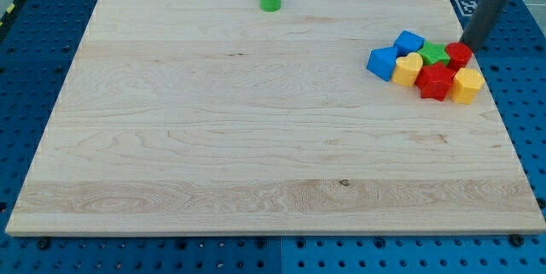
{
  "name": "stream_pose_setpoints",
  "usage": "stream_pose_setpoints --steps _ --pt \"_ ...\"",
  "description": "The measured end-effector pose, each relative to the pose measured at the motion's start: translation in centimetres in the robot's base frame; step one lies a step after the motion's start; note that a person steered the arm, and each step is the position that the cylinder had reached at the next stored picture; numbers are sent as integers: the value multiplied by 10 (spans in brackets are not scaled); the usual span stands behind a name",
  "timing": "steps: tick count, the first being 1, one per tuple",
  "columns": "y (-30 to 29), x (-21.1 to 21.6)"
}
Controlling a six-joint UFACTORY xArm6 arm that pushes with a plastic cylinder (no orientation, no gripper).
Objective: Slide the group of blocks towards left
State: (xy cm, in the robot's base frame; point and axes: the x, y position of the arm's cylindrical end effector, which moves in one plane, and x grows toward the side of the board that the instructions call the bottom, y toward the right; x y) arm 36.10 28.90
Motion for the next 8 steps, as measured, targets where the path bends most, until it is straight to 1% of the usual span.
stream_pose_setpoints --steps 3,8 --pt "-19 49" --pt "-62 82"
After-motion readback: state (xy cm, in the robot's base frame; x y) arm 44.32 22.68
